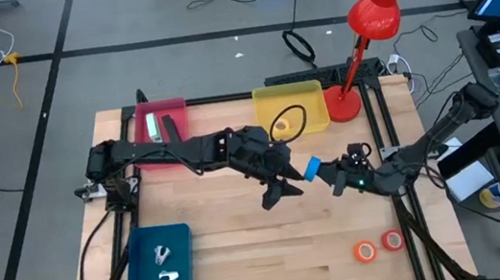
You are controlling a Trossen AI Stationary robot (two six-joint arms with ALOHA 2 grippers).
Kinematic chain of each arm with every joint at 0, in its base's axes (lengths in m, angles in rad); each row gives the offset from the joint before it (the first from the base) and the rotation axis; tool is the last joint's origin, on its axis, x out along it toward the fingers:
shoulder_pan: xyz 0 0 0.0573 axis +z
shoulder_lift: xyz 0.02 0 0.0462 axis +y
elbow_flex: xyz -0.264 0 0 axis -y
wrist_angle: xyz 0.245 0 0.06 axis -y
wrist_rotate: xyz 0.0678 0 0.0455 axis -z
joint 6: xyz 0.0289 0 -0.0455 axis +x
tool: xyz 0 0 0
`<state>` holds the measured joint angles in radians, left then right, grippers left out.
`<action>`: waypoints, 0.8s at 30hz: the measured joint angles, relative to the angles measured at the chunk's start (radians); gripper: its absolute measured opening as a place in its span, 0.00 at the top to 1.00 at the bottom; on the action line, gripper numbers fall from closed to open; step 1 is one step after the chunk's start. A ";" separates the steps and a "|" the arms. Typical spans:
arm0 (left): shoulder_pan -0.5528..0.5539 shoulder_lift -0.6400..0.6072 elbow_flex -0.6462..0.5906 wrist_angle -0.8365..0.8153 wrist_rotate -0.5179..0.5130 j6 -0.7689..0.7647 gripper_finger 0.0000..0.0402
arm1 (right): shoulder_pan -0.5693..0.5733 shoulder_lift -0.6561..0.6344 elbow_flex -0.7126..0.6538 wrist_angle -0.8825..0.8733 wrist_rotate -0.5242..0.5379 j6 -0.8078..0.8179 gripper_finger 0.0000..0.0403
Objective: Pick and place Stapler, Stapler remover, tape
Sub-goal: Put the blue tape into the yellow bin
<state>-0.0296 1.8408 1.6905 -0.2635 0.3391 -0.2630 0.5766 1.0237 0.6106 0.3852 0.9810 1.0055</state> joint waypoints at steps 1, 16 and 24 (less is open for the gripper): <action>0.001 0.000 0.000 -0.015 0.001 -0.009 0.47 | 0.000 0.000 0.000 -0.002 -0.001 -0.001 0.92; 0.018 0.000 -0.001 -0.074 -0.048 -0.050 0.47 | 0.000 -0.002 0.002 0.007 -0.018 0.003 0.92; 0.016 0.000 -0.001 0.027 -0.027 -0.050 0.47 | -0.011 0.022 0.002 0.007 -0.018 0.026 0.92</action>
<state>-0.0132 1.8408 1.6897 -0.2368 0.3122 -0.3134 0.5656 1.0453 0.6125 0.3923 0.9631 1.0312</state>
